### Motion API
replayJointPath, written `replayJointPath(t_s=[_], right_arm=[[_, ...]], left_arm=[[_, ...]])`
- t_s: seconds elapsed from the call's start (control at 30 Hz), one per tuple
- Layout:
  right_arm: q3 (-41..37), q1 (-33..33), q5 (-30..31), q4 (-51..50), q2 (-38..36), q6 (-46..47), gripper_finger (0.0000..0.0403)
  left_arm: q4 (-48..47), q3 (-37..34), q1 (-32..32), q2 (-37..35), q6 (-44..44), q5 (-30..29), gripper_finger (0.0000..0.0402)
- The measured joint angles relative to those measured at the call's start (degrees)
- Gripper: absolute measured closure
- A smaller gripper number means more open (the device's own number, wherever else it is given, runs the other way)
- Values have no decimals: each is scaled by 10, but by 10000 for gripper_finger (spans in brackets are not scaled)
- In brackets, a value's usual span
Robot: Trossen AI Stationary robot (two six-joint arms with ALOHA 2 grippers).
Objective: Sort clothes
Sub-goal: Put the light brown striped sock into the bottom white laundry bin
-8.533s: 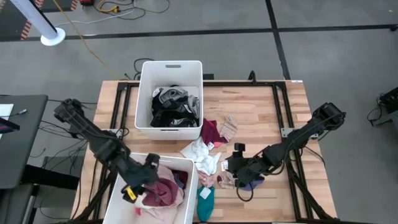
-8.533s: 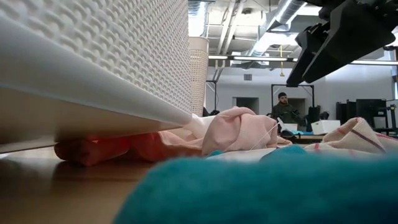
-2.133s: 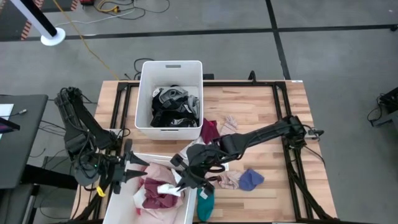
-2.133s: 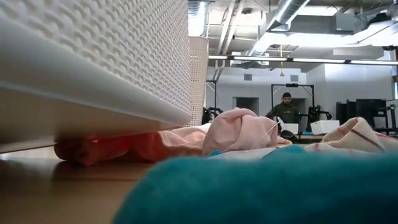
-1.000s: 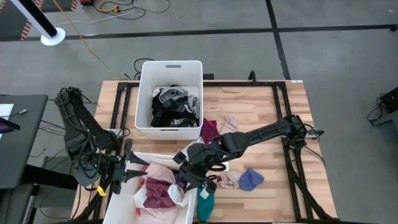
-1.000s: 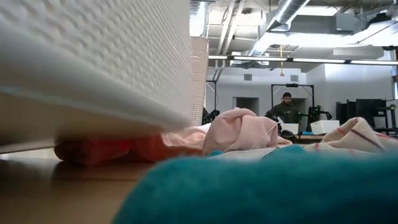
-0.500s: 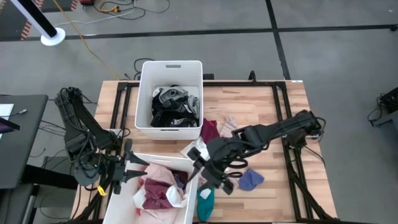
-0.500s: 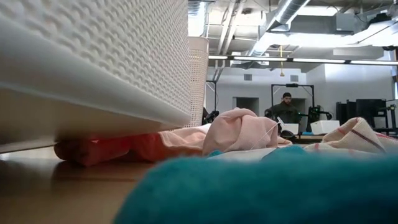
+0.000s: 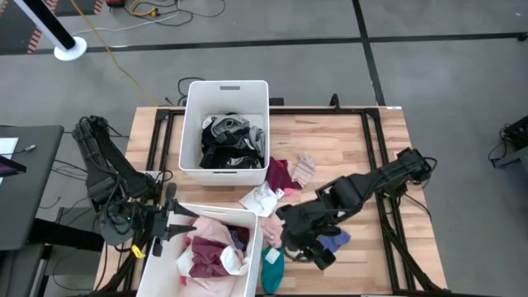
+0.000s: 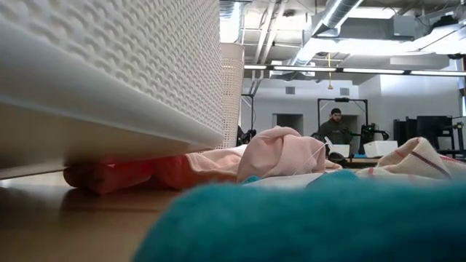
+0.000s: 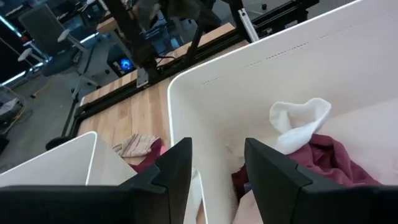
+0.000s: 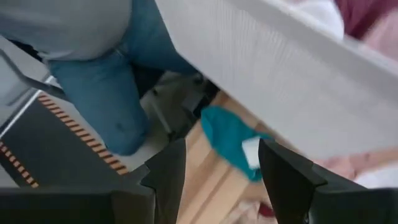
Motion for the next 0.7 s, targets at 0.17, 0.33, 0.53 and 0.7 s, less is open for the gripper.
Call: replayJointPath(t_s=[0.17,0.33,0.53,0.7], right_arm=[[0,23,51,-39,0,43,188],[-32,37,80,-40,0,74,188],[-101,34,91,-31,1,120,188],[-163,33,91,4,0,151,188]], left_arm=[[0,0,10,0,-3,0,260],[0,0,11,0,-3,0,260],[0,0,11,0,-5,0,260],[0,0,11,0,-5,0,260]])
